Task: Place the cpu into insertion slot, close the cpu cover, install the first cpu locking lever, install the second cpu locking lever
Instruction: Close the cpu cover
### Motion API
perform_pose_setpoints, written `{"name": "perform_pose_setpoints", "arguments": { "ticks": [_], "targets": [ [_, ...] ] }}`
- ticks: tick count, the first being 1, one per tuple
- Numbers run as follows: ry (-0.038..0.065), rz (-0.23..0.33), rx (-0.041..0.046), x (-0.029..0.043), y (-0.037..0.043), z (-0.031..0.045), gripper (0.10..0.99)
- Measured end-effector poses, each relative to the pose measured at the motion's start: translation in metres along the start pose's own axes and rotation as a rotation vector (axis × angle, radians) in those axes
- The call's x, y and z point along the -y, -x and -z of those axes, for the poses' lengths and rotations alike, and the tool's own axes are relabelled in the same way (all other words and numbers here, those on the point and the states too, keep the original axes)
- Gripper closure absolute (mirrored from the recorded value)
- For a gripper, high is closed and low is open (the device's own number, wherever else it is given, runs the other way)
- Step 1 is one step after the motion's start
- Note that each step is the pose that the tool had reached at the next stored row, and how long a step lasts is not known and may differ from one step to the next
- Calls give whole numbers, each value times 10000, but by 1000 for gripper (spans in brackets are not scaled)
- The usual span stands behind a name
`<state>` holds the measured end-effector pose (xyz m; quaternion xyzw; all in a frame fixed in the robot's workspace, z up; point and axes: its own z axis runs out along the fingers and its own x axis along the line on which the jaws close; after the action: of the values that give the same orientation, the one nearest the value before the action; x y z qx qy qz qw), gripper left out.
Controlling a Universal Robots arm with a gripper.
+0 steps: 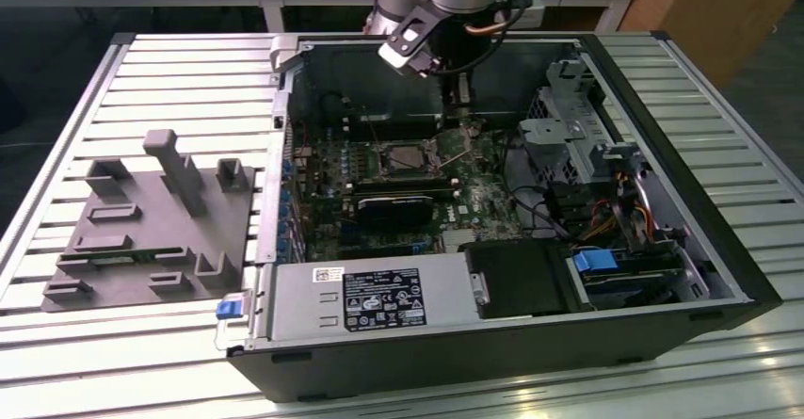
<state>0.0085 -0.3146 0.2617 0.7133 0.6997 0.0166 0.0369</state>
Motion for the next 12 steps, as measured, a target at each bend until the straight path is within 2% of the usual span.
{"name": "perform_pose_setpoints", "arguments": {
  "ticks": [12],
  "targets": [
    [0,1,0,-396,-10,-30,984]
  ]
}}
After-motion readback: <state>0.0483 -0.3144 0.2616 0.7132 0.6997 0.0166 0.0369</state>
